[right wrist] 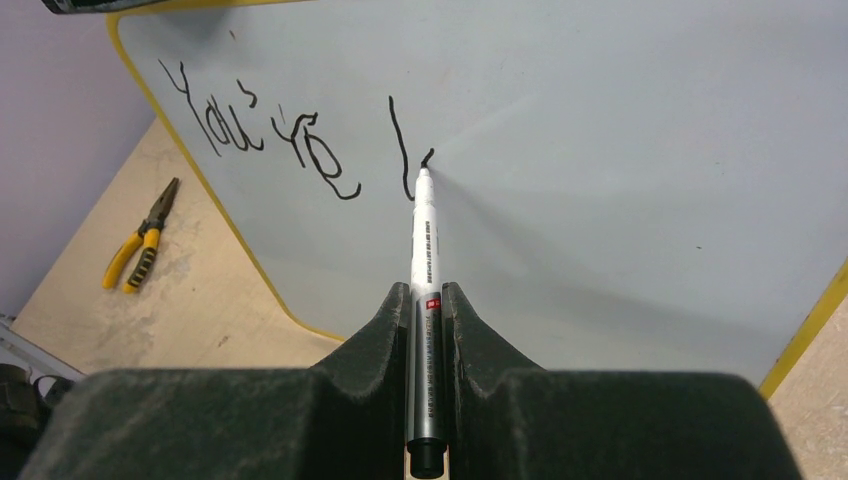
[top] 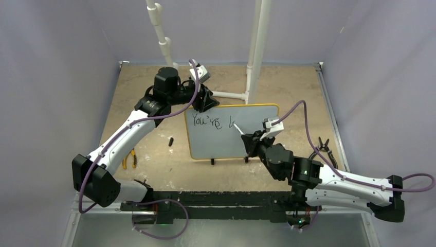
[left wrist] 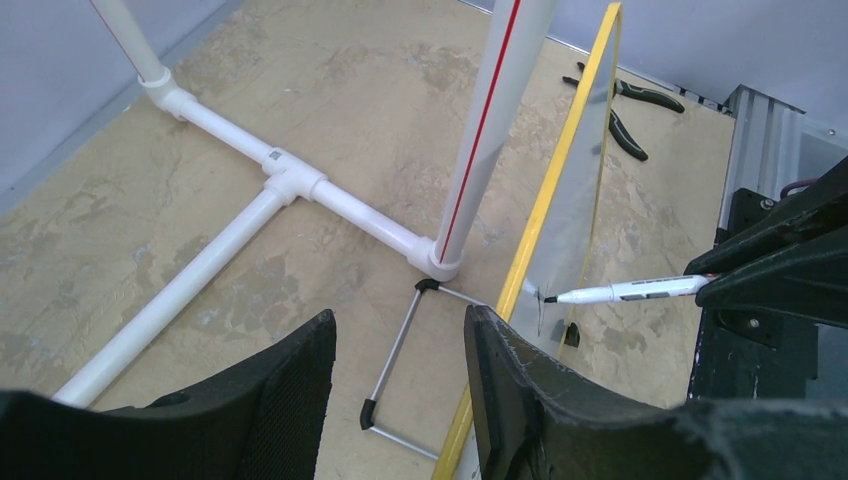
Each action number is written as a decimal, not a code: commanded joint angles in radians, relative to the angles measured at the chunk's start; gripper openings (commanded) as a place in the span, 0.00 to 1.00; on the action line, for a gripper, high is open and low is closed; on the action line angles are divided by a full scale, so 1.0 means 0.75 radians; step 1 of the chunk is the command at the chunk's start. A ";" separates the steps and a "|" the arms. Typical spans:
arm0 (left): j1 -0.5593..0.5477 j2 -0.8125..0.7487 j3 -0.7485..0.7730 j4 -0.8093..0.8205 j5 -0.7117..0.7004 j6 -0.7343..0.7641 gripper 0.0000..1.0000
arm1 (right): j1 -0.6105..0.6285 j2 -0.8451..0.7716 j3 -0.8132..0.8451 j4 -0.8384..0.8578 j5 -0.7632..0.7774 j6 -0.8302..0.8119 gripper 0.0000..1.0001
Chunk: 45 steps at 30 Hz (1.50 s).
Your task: Write a sentence on the whiteboard
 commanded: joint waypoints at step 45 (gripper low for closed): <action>-0.009 -0.013 -0.016 0.014 0.013 0.034 0.48 | -0.004 -0.051 0.071 0.075 0.036 -0.079 0.00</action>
